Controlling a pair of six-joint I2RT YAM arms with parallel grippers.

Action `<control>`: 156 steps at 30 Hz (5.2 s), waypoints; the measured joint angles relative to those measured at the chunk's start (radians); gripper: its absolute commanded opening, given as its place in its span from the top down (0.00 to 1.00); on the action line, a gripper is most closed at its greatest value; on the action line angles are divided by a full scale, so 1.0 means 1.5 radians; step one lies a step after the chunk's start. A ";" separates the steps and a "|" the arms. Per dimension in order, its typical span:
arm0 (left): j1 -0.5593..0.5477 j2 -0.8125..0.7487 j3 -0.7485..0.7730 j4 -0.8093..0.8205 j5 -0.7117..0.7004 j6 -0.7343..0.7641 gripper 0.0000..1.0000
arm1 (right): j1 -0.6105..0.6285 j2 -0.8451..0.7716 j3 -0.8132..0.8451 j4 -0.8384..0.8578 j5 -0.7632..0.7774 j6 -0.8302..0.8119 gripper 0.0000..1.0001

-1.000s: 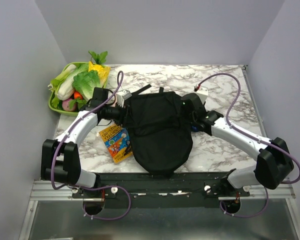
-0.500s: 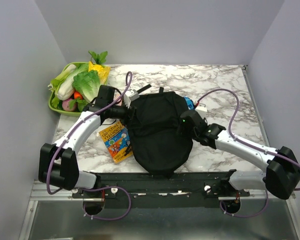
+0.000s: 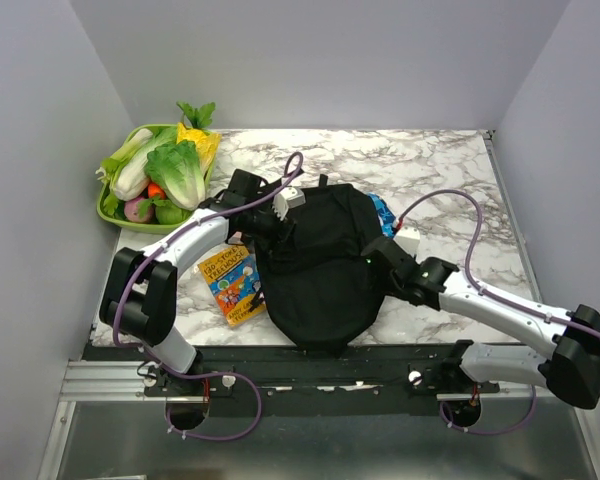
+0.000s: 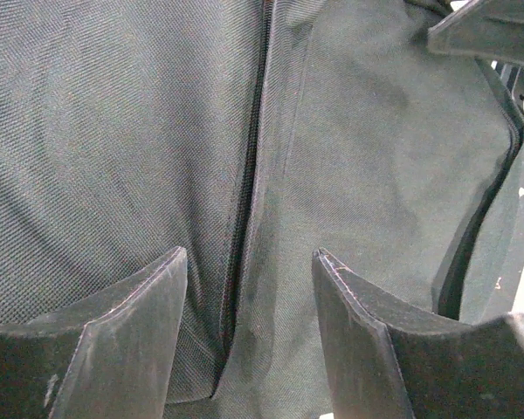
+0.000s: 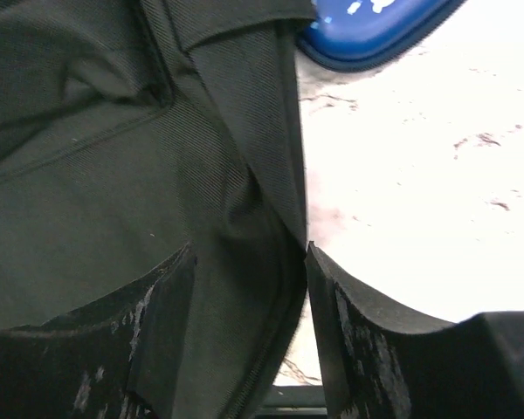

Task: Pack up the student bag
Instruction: Adjust the student bag at the center of the board.

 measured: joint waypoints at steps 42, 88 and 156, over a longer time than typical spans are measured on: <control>-0.007 -0.100 -0.043 0.081 -0.100 -0.170 0.42 | -0.117 0.085 0.169 0.002 0.127 -0.215 0.37; 0.173 -0.230 -0.032 -0.198 0.038 0.098 0.14 | 0.426 0.354 0.271 -0.290 0.213 0.111 0.63; 0.130 -0.265 -0.132 -0.185 0.067 0.152 0.17 | 0.373 0.379 0.265 -0.175 0.146 0.545 0.60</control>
